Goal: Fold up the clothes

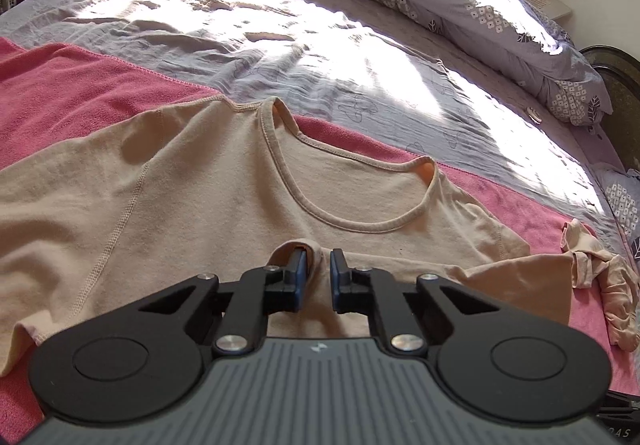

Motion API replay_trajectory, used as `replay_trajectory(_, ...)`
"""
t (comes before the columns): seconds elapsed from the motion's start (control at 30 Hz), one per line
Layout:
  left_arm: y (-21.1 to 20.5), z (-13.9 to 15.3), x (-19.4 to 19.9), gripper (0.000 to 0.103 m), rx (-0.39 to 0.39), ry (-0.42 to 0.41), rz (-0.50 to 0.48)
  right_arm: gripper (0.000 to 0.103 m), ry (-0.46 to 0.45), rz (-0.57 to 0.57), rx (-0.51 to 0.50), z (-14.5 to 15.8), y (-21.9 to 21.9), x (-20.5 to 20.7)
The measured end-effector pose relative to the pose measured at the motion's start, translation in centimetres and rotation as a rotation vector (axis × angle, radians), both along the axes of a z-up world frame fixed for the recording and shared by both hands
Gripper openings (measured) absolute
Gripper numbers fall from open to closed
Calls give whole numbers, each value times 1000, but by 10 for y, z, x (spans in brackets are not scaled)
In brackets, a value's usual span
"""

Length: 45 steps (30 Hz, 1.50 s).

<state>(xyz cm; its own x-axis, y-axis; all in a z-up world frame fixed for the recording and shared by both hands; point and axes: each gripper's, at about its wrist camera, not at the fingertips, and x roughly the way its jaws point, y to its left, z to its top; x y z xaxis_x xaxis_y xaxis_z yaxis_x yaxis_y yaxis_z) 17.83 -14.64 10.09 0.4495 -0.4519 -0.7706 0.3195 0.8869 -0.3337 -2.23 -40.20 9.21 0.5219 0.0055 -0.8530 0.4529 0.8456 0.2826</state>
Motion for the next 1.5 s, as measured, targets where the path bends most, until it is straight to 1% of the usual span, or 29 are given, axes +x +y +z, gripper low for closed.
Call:
replay_trajectory(0.03, 0, -6, 3, 13, 11, 23, 8, 78, 1, -4, 2, -1, 0, 0)
replay_trajectory(0.07, 0, -8, 6, 14, -3, 34, 18, 78, 2, -8, 5, -2, -1, 0)
replay_trajectory(0.13, 0, -13, 11, 23, -31, 56, 39, 78, 3, -14, 8, -3, 0, 0)
replay_trajectory(0.2, -5, -8, 13, 18, -9, 45, 44, 79, 0, -17, 1, -2, 1, 0)
replay_trajectory(0.23, -7, -4, 13, 7, 7, 34, 45, 79, -1, -17, -6, -1, 2, 0)
replay_trajectory(0.27, -5, 3, 10, 0, -1, 17, 49, 79, -4, -14, -22, 0, 4, 0)
replay_trajectory(0.33, -1, 16, 5, 0, -17, -15, 56, 79, -18, 5, -95, 5, 11, 0)
replay_trajectory(0.37, 3, 25, 2, 0, -39, -24, 59, 79, -28, 28, -162, 8, 17, 0)
replay_trajectory(0.4, 7, 34, 0, 0, -59, -34, 62, 79, -37, 63, -241, 11, 25, 1)
replay_trajectory(0.47, 15, 51, -3, 0, -89, -63, 75, 85, -51, 156, -445, 16, 45, 4)
replay_trajectory(0.5, 19, 60, -3, 0, -102, -76, 79, 87, -54, 200, -524, 15, 55, 4)
replay_trajectory(0.6, 32, 84, -1, 0, -141, -113, 105, 92, -61, 314, -682, 10, 76, 6)
replay_trajectory(0.63, 36, 90, 0, 0, -147, -123, 118, 95, -63, 343, -721, 8, 81, 6)
replay_trajectory(0.67, 40, 95, 1, 0, -152, -132, 129, 98, -63, 353, -737, 6, 83, 8)
replay_trajectory(0.7, 45, 101, 3, 0, -157, -141, 140, 99, -64, 363, -754, 4, 84, 9)
replay_trajectory(0.87, 72, 123, 7, 0, -145, -207, 224, 100, -83, 403, -854, -9, 86, 28)
replay_trajectory(0.9, 77, 125, 8, 0, -152, -210, 227, 101, -85, 412, -872, -12, 86, 33)
replay_trajectory(1.0, 81, 120, 14, 0, -117, -197, 219, 102, -77, 420, -896, -16, 83, 45)
replay_trajectory(1.03, 80, 115, 16, 0, -106, -173, 197, 102, -75, 420, -899, -17, 82, 47)
replay_trajectory(1.1, 73, 92, 16, 6, -90, -85, 130, 103, -73, 415, -889, -17, 81, 46)
replay_trajectory(1.13, 69, 79, 15, 21, -82, -38, 98, 103, -71, 416, -881, -18, 81, 45)
replay_trajectory(1.17, 63, 66, 13, 42, -62, 7, 74, 103, -65, 420, -873, -18, 82, 43)
replay_trajectory(1.2, 58, 53, 8, 47, -28, 39, 64, 103, -60, 421, -864, -19, 82, 41)
replay_trajectory(1.3, 43, 22, -6, 49, 64, 134, 57, 103, -46, 414, -845, -21, 83, 37)
replay_trajectory(1.33, 42, 17, -13, 49, 57, 162, 55, 103, -42, 409, -841, -21, 84, 35)
replay_trajectory(1.4, 44, 12, -27, 54, -11, 205, 66, 103, -37, 399, -830, -22, 83, 34)
replay_trajectory(1.43, 49, 8, -30, 61, -62, 227, 101, 103, -34, 395, -823, -23, 83, 33)
replay_trajectory(1.47, 53, 4, -33, 64, -112, 248, 136, 103, -32, 390, -817, -23, 82, 33)
replay_trajectory(1.5, 57, 1, -35, 65, -164, 269, 172, 103, -31, 385, -811, -23, 82, 33)
